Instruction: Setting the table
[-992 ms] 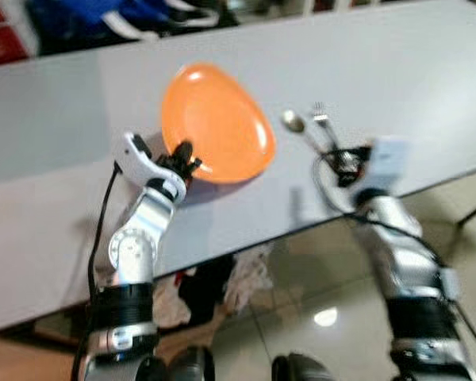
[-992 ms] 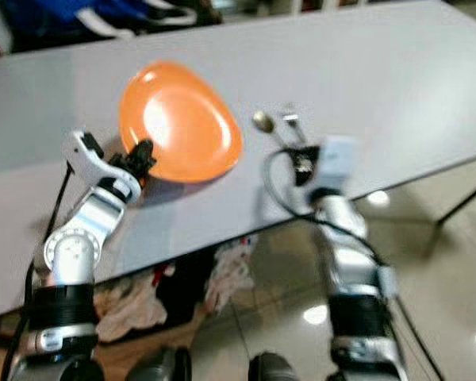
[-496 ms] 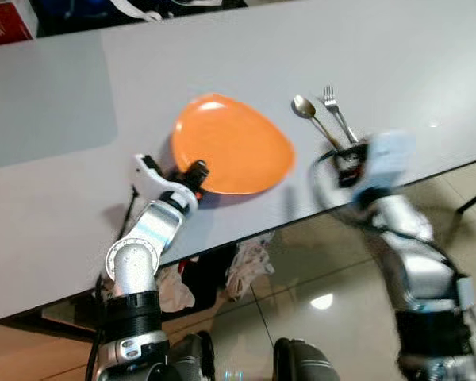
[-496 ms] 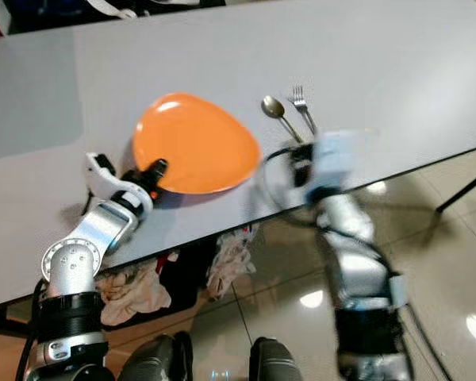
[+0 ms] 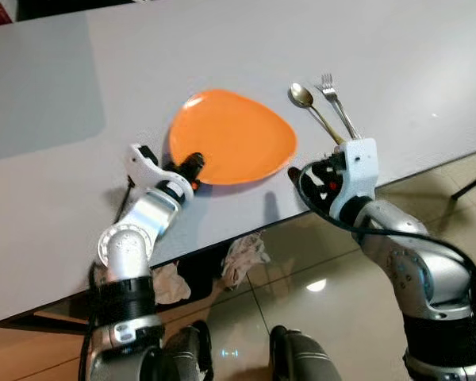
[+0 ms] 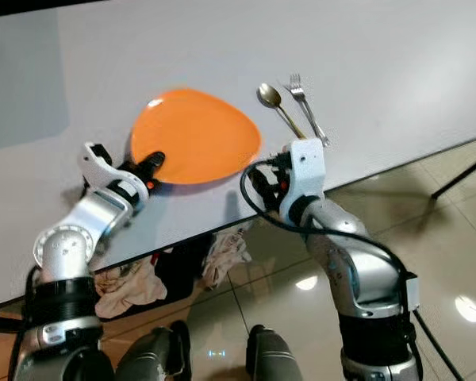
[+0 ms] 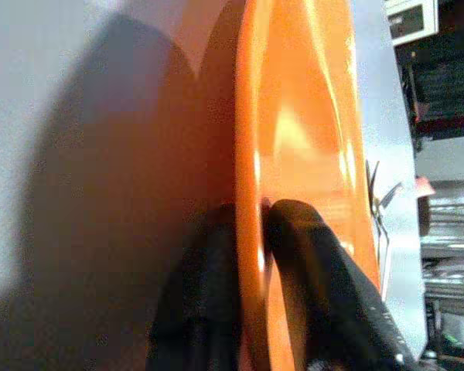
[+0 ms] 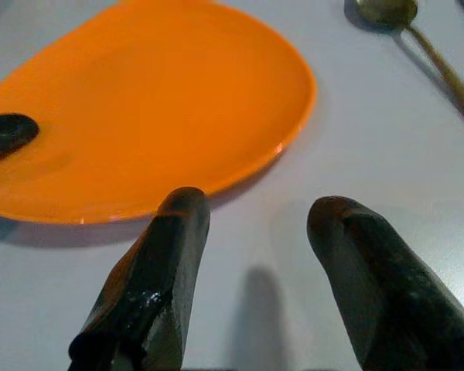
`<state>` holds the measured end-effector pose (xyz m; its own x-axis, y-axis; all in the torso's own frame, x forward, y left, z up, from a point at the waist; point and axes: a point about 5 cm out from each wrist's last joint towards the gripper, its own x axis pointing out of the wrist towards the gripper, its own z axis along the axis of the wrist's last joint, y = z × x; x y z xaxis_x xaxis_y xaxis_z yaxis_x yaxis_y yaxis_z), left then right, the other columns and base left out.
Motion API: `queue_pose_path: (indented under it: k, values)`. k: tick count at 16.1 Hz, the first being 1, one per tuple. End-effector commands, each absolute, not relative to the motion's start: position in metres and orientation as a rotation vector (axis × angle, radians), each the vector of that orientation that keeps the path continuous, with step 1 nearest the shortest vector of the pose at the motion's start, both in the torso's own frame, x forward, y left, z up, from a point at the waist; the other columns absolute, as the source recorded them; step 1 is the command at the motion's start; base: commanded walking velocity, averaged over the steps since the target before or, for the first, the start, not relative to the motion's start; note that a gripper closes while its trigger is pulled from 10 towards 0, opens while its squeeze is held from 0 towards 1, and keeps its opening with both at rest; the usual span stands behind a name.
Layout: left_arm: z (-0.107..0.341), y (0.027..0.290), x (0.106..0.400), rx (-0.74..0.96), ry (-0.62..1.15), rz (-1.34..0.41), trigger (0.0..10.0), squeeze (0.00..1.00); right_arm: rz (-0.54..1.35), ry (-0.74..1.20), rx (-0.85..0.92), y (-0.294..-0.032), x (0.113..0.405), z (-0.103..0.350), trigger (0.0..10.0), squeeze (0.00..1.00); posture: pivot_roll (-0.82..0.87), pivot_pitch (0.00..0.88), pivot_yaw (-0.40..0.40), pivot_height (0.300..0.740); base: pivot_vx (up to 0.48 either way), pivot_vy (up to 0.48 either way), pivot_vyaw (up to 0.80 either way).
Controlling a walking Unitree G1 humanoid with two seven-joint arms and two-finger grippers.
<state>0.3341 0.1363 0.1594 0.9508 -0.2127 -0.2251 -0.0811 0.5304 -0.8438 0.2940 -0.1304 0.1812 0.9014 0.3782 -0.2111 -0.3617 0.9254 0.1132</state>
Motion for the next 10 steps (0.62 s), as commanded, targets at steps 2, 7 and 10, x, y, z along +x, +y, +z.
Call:
queue_pose_path:
  k: [2, 7, 10]
  values:
    - [0.152, 0.146, 0.334, -0.877, 0.368, -0.008, 10.0, 1.00, 0.388, 0.242, 0.067, -0.131, 0.291, 0.185, 10.0, 0.00, -0.15, 0.345, 0.002, 0.740, 0.000, 0.000, 0.00]
    - [0.186, 0.149, 0.330, -0.563, 0.293, -0.066, 10.0, 1.00, 0.402, 0.240, 0.071, -0.126, 0.295, 0.190, 10.0, 0.00, -0.14, 0.306, 0.000, 0.740, 0.000, 0.000, 0.00]
    - [0.201, 0.155, 0.322, -0.396, 0.252, -0.048, 10.0, 1.00, 0.406, 0.236, 0.073, -0.124, 0.299, 0.191, 10.0, 0.00, -0.13, 0.289, 0.000, 0.740, 0.000, 0.000, 0.00]
